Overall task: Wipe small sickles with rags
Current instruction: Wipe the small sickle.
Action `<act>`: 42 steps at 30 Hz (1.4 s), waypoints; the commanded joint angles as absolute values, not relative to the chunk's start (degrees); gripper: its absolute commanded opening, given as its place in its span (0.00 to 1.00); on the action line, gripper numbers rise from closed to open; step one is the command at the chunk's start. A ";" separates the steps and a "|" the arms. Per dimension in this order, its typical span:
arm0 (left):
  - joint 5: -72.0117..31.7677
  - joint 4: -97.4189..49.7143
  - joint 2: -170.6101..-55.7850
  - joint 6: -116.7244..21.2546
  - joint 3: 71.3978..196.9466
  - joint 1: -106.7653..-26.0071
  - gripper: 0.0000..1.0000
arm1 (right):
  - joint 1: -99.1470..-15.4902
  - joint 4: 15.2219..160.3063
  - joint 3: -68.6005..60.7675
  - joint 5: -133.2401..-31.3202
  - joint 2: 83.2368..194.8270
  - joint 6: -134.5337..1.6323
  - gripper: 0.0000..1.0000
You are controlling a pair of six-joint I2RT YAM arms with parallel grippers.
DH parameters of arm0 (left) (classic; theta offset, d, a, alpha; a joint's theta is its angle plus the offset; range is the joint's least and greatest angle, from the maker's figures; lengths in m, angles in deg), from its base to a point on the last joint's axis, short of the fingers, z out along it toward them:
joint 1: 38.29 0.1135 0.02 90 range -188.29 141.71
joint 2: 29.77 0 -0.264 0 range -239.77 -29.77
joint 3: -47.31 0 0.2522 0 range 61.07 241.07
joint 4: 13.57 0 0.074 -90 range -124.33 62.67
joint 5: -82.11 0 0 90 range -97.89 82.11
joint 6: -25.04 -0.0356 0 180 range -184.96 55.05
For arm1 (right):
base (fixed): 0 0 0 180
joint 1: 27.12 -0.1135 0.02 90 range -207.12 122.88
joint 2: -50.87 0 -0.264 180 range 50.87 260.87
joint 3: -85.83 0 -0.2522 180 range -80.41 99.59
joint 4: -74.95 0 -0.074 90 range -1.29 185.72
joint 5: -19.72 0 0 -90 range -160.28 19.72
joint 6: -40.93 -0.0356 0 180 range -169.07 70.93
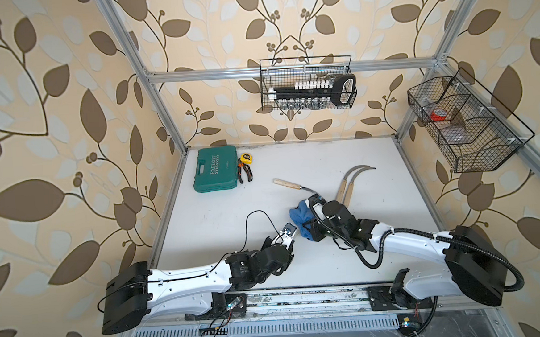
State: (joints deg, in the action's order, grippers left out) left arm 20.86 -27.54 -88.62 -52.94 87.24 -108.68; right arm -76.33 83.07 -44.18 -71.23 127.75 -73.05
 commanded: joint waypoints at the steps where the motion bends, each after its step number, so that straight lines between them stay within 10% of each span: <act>1: 20.67 -22.75 -86.99 -53.46 89.17 -108.34 0.00 | -82.53 84.02 -41.33 -73.32 125.44 -71.61 0.00; 13: 21.94 -23.37 -86.74 -54.50 89.29 -108.34 0.00 | -85.56 86.46 -43.53 -65.97 120.22 -73.51 0.00; 25: 27.01 -18.71 -89.45 -61.20 88.84 -108.91 0.00 | -67.76 89.31 -50.83 -65.26 102.81 -78.55 0.00; 42: 13.85 -9.88 -89.79 -67.68 84.03 -111.12 0.00 | -62.27 90.30 -47.39 -50.63 112.81 -75.91 0.00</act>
State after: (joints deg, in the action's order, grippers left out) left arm 16.25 -15.02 -90.39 -65.64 84.12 -110.36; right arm -62.19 90.72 -49.53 -53.77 113.80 -77.27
